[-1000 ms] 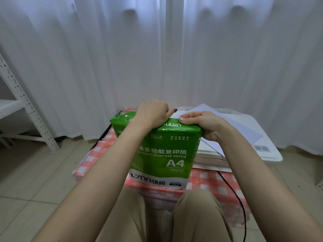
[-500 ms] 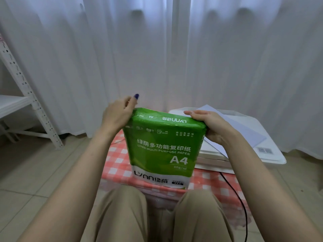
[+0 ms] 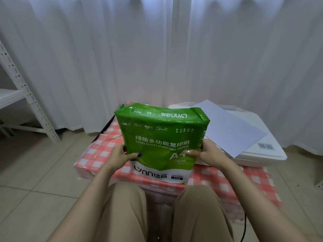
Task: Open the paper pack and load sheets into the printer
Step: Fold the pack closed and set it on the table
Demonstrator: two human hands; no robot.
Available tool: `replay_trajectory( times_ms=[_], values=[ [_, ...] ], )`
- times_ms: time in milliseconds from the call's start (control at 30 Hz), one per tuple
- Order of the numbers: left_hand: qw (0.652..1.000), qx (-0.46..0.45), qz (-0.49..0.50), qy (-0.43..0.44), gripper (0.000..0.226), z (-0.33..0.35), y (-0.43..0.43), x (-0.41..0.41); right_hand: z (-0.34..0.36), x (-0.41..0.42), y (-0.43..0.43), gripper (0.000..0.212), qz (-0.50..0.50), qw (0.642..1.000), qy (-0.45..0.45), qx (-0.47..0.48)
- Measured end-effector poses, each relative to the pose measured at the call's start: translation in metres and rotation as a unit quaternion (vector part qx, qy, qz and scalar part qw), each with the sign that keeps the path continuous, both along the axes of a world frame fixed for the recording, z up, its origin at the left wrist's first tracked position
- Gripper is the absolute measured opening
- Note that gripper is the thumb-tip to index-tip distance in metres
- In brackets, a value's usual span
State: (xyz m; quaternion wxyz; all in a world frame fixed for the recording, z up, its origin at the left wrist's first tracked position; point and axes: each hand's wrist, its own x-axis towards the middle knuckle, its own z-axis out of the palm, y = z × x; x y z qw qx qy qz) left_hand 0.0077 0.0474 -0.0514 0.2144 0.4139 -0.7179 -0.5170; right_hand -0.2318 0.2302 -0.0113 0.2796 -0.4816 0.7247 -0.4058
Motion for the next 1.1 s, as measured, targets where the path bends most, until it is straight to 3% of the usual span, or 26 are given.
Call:
replay_trajectory(
  times_ms=[267, 367, 533, 600, 667, 833, 933, 1100],
  values=[
    [0.998, -0.012, 0.034, 0.045, 0.020, 0.006, -0.017, 0.014, 0.026, 0.009, -0.019, 0.022, -0.017, 0.997, -0.032, -0.069],
    [0.993, 0.022, 0.060, 0.096, 0.028, 0.015, -0.027, 0.027, 0.044, 0.017, -0.041, 0.019, -0.002, 0.994, -0.065, -0.084],
    [0.976, 0.052, 0.133, 0.162, 0.037, 0.024, -0.063, 0.056, 0.039, 0.046, -0.090, 0.033, -0.020, 0.988, -0.123, -0.087],
    [0.975, 0.045, 0.149, 0.157, 0.057, 0.028, -0.079, 0.060, 0.031, 0.058, -0.111, 0.042, -0.058, 0.986, -0.127, -0.090],
    [0.975, 0.035, 0.161, 0.150, 0.070, 0.027, -0.095, 0.058, 0.025, 0.064, -0.132, 0.038, -0.092, 0.985, -0.121, -0.082],
    [0.977, -0.002, 0.185, 0.102, 0.066, 0.018, -0.135, 0.037, 0.013, 0.062, -0.187, 0.037, -0.159, 0.975, -0.147, -0.053],
    [0.984, -0.011, 0.174, 0.047, 0.063, 0.005, -0.161, 0.023, 0.006, 0.058, -0.216, 0.013, -0.203, 0.969, -0.140, -0.008],
    [0.989, -0.008, 0.145, -0.012, 0.054, -0.015, -0.199, 0.003, -0.022, 0.042, -0.252, 0.009, -0.240, 0.961, -0.127, 0.046]
  ],
)
